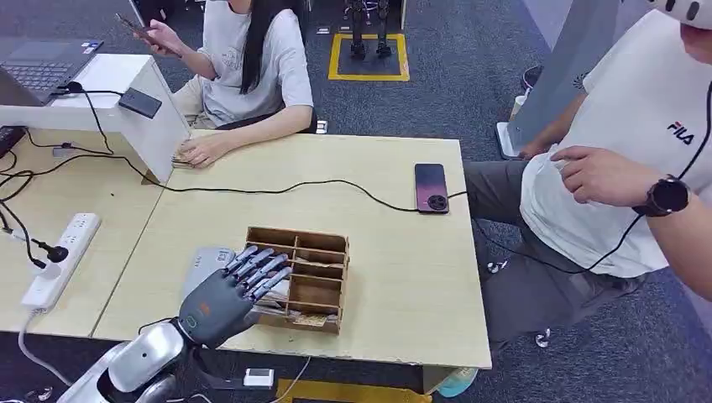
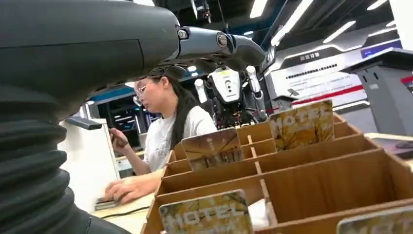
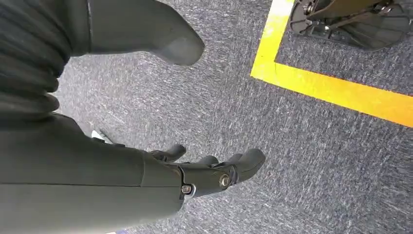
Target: Pass the card to the sensor for recognition and then transmit it.
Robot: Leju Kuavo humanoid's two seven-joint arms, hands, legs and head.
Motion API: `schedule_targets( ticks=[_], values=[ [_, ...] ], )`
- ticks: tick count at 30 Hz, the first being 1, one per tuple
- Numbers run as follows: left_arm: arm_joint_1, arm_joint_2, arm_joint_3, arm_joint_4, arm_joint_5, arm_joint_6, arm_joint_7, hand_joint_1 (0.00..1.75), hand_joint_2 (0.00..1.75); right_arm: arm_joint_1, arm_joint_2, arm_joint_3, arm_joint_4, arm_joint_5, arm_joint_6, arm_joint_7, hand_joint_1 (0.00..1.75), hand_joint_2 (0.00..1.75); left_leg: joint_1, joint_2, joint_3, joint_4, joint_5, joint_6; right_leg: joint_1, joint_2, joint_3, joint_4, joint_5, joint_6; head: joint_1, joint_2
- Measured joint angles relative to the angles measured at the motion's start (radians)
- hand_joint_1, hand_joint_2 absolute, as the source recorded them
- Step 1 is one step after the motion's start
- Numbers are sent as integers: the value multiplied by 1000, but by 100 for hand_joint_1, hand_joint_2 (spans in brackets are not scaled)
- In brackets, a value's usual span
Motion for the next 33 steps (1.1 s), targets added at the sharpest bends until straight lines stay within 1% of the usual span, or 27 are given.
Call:
schedule_targets(
  ticks=[4, 12, 14, 23, 25, 26, 29, 33],
  values=[
    [-8, 23, -4, 12, -9, -4, 13, 0, 175, 0, -2, 0, 0, 0, -2, 0, 0, 175, 0, 0, 0, 0, 0, 0, 0, 0, 0, 0, 0, 0, 0, 0],
    [-14, 55, -15, 18, -17, -43, 44, 0, 175, 0, -5, -2, 0, 0, -1, -3, 0, 175, 0, 0, 0, 0, 0, 0, 0, 0, 0, 0, 0, 0, 0, 0],
    [-14, 66, -15, 18, -12, -62, 54, 0, 175, 0, -5, -2, 0, 0, -1, -2, 0, 175, 0, 0, 0, 0, 0, 0, 0, 0, 0, 0, 0, 0, 0, 0],
    [-3, 117, -18, -2, 90, -121, 45, 0, 175, 0, -7, -9, 0, 0, -2, 0, 0, 175, 0, 0, 0, 0, 0, 0, 0, 0, 0, 0, 0, 0, 0, 0],
    [6, 135, -18, -21, 144, -159, 44, 0, 175, 0, -8, -10, 0, 0, -2, 0, 0, 175, 1, 0, 0, 0, 0, 0, 0, 0, 0, 0, 0, 0, 0, 0],
    [12, 152, -18, -35, 179, -177, 41, 0, 175, 0, -8, -10, 0, 0, -1, -1, 0, 175, 1, 0, 0, 0, 0, 0, 0, 0, 0, 0, 0, 0, 0, 0],
    [35, 203, -17, -89, 257, -200, 30, 0, 175, 1, -8, -11, 0, 0, 0, 0, 0, 175, 1, 0, 0, 0, 0, 0, 0, 0, 0, 0, 0, 0, 0, 0],
    [64, 260, -1, -158, 304, -243, 19, 0, 175, 2, -8, -11, 0, 0, 2, 0, 0, 175, 1, 0, 0, 0, 0, 0, 0, 0, 0, 0, 0, 0, 0, 0]
  ],
)
